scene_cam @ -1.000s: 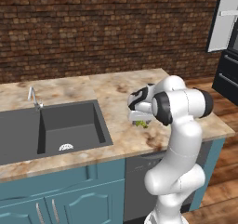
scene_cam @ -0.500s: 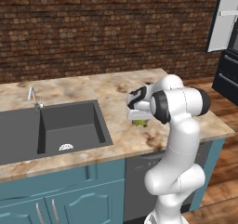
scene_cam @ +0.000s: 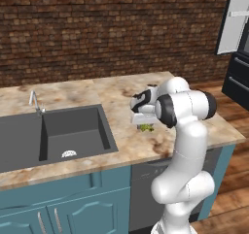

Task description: Place the beer on the top shelf of the fridge to keep it out of children's reach, and place the broccoli and tomato on lower shelves for easy access.

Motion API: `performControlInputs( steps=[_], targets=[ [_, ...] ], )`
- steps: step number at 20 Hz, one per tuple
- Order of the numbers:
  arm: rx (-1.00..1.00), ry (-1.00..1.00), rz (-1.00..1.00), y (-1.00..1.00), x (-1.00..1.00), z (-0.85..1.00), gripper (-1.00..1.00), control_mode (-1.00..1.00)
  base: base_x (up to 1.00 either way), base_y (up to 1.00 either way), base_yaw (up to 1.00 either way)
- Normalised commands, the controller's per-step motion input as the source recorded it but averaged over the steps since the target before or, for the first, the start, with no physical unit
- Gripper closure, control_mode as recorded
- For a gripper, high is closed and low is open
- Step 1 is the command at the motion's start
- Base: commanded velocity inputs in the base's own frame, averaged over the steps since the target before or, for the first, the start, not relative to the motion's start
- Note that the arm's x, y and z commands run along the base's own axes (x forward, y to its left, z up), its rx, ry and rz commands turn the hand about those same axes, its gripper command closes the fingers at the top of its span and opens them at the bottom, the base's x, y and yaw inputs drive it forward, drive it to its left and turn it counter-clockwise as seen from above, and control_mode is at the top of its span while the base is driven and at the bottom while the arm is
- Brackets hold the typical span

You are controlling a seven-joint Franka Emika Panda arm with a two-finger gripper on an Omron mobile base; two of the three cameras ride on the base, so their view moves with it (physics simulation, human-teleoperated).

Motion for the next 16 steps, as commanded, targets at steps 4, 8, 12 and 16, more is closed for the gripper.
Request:
performControlInputs(
  steps=[4,8,12,16],
  targets=[
    [0.0,-0.14,0.0,0.0,-0.16,-0.23,1.0,-1.0,0.0,0.0,0.0],
    [0.0,-0.38,0.0,0.0,-0.55,0.03,1.0,-1.0,0.0,0.0,0.0],
    [0.0,-0.27,0.0,0.0,-0.78,0.36,1.0,-1.0,0.0,0.0,0.0],
    [0.0,-0.06,0.0,0.0,-0.82,0.75,1.0,-1.0,0.0,0.0,0.0]
  ],
)
